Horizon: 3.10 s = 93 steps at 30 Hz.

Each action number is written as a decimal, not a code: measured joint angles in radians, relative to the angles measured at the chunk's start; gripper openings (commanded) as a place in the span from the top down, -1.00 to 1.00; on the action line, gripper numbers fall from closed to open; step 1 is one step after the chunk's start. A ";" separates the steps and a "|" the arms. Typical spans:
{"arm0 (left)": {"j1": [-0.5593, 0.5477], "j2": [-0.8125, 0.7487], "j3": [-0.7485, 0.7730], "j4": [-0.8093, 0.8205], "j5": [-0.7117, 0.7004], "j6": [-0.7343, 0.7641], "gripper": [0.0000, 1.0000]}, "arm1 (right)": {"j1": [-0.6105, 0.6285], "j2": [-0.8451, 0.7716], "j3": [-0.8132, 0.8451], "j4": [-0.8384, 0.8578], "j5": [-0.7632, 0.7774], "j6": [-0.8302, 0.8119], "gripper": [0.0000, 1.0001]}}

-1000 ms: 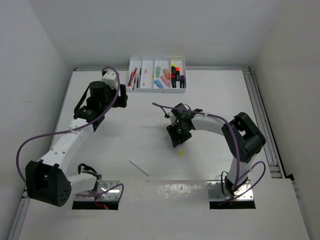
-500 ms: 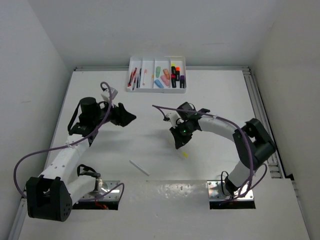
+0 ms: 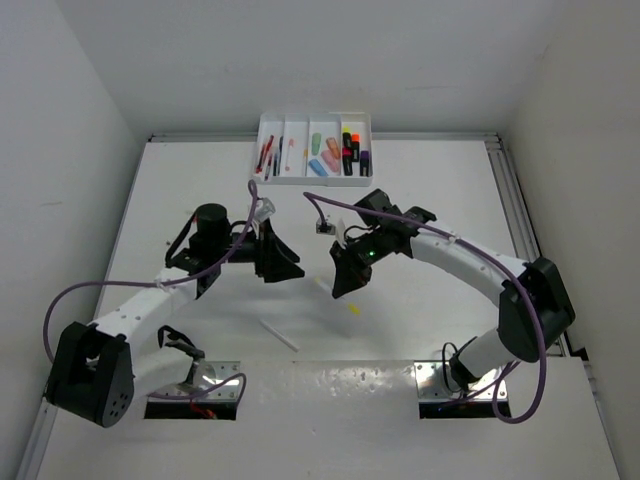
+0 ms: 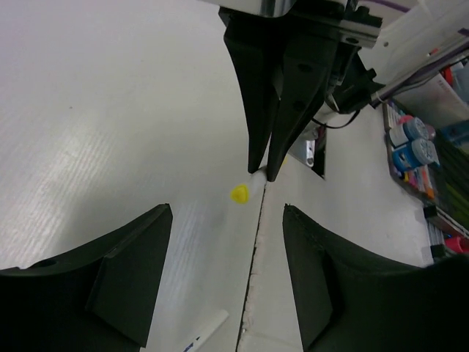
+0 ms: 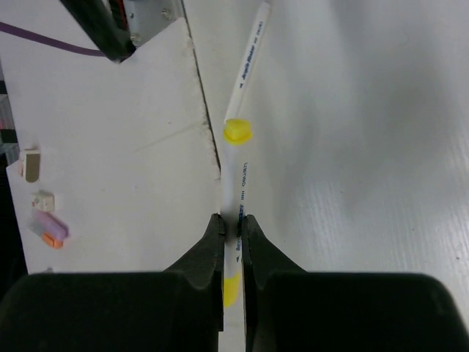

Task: Sort the stationery into containers
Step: Pass the stationery from the right arm to the left, then place the stationery into the container

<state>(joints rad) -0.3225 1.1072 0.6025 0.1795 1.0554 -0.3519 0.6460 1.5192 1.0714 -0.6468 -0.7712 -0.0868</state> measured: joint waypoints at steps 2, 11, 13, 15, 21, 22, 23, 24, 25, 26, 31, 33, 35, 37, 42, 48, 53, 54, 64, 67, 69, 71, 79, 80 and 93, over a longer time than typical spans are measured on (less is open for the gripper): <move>-0.021 0.031 0.014 -0.013 0.013 0.011 -0.35 | 0.005 0.000 0.013 -0.011 -0.016 0.000 1.00; -0.087 0.095 0.045 -0.059 0.034 0.053 -0.21 | 0.005 0.000 0.050 -0.022 -0.051 0.001 1.00; -0.097 0.104 0.052 -0.065 0.037 0.058 -0.17 | 0.005 0.000 0.050 -0.024 -0.053 0.000 1.00; -0.105 0.108 0.058 -0.066 0.040 0.060 -0.16 | 0.005 0.000 0.050 -0.028 -0.053 0.001 1.00; -0.107 0.109 0.059 -0.044 0.046 0.045 -0.11 | 0.008 0.000 0.050 -0.032 -0.053 0.000 1.00; -0.108 0.109 0.059 -0.039 0.047 0.041 -0.08 | 0.010 0.000 0.050 -0.034 -0.054 0.000 1.00; -0.110 0.109 0.059 -0.034 0.048 0.036 -0.08 | 0.011 0.000 0.050 -0.035 -0.054 0.000 1.00; -0.110 0.109 0.059 -0.032 0.049 0.035 -0.07 | 0.013 0.000 0.050 -0.036 -0.056 0.001 1.00; -0.111 0.110 0.059 -0.030 0.049 0.032 -0.06 | 0.014 0.000 0.051 -0.036 -0.059 0.001 1.00; -0.111 0.111 0.059 -0.027 0.048 0.032 -0.05 | 0.015 0.000 0.051 -0.036 -0.060 0.001 1.00; -0.116 0.129 0.059 -0.012 0.050 0.027 0.01 | 0.016 0.001 0.066 -0.036 -0.068 0.002 1.00; -0.122 0.137 0.059 -0.013 0.053 0.025 0.10 | 0.016 0.001 0.071 -0.036 -0.068 0.003 1.00; -0.128 0.141 0.059 -0.012 0.056 0.024 0.17 | 0.017 0.002 0.074 -0.036 -0.069 0.004 1.00; -0.130 0.142 0.059 -0.011 0.061 0.022 0.34 | 0.017 0.003 0.074 -0.036 -0.068 0.004 1.00; -0.134 0.143 0.059 0.003 0.087 0.008 0.77 | 0.017 0.004 0.074 -0.039 -0.060 0.000 1.00; -0.134 0.143 0.059 0.009 0.082 0.007 1.00 | 0.017 0.004 0.074 -0.037 -0.050 0.017 -0.03; -0.100 0.143 0.073 -0.028 0.037 0.047 1.00 | -0.035 0.004 0.084 -0.040 -0.044 0.055 -0.26; -0.082 0.144 0.085 -0.048 0.016 0.072 1.00 | -0.078 0.004 0.095 -0.040 -0.050 0.077 -0.26; 0.018 0.321 0.468 -0.090 -0.582 0.338 1.00 | -0.559 -0.018 0.107 0.148 -0.124 0.323 -0.30; 0.023 0.465 0.606 -0.047 -0.751 0.404 1.00 | -0.579 -0.056 0.036 0.185 -0.130 0.354 -0.31; 0.026 0.569 0.696 -0.011 -0.848 0.432 1.00 | -0.578 -0.072 -0.004 0.198 -0.130 0.364 -0.32; 0.029 0.669 0.773 0.025 -0.917 0.450 1.00 | -0.577 -0.078 -0.032 0.204 -0.130 0.368 -0.32; 0.066 1.070 1.173 0.064 -1.045 0.478 1.00 | -0.578 -0.078 -0.059 0.176 -0.098 0.325 -0.32; 0.072 1.109 1.215 0.068 -1.049 0.477 1.00 | -0.578 -0.078 -0.060 0.169 -0.094 0.315 -0.32; 0.101 1.479 1.594 0.053 -0.929 0.426 -0.24 | -0.562 -0.078 -0.123 0.106 -0.031 0.252 -0.33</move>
<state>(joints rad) -0.2218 2.5858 2.1963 0.2329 0.1268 0.0738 0.0837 1.4414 0.9482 -0.5404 -0.8017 0.1654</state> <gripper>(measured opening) 0.276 0.660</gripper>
